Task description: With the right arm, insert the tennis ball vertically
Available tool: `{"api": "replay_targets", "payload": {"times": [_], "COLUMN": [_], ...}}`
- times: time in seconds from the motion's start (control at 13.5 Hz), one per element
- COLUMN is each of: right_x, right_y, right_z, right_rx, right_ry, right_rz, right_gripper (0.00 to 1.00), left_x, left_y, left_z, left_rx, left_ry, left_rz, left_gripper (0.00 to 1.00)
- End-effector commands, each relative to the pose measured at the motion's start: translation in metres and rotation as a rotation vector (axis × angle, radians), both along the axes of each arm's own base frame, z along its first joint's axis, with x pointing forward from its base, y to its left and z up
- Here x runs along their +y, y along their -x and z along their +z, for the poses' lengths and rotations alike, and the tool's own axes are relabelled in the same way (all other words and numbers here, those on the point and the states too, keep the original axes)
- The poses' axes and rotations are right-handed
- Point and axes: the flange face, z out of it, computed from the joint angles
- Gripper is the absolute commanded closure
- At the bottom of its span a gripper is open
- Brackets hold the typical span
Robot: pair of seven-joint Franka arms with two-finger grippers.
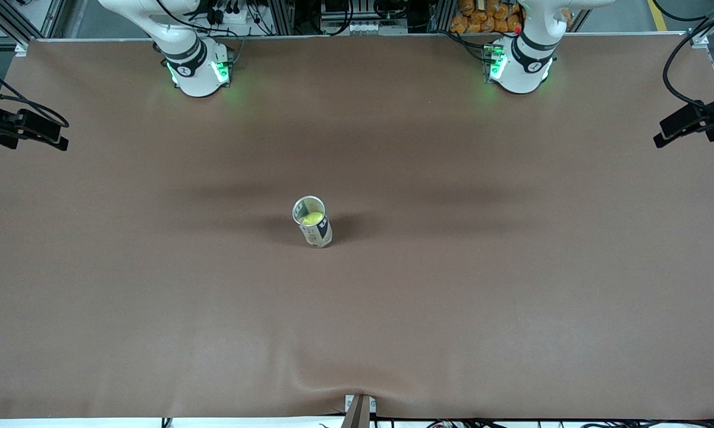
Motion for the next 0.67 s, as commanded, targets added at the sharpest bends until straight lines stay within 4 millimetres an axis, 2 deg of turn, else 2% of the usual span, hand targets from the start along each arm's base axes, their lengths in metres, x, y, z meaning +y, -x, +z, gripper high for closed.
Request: {"api": "replay_targets", "payload": {"times": [0.0, 0.22, 0.37, 0.59], "right_x": [0.001, 0.001, 0.001, 0.001], "right_y": [0.003, 0.003, 0.003, 0.003], "right_z": [0.003, 0.002, 0.002, 0.000], "right_rx": [0.000, 0.004, 0.004, 0.010], "right_ry": [0.004, 0.004, 0.003, 0.002], "right_rz": [-0.005, -0.004, -0.004, -0.004], "right_gripper": [0.00, 0.00, 0.00, 0.00], "left_x": [-0.005, -0.007, -0.020, -0.023], "left_y": [0.007, -0.006, -0.005, -0.004], "left_z": [0.001, -0.005, 0.009, 0.020], "left_rx": [-0.022, -0.056, -0.085, -0.107], "left_ry": [-0.015, -0.012, -0.015, -0.016], "left_rz": [0.004, -0.015, -0.042, -0.047], "left_gripper": [0.00, 0.00, 0.00, 0.00]}}
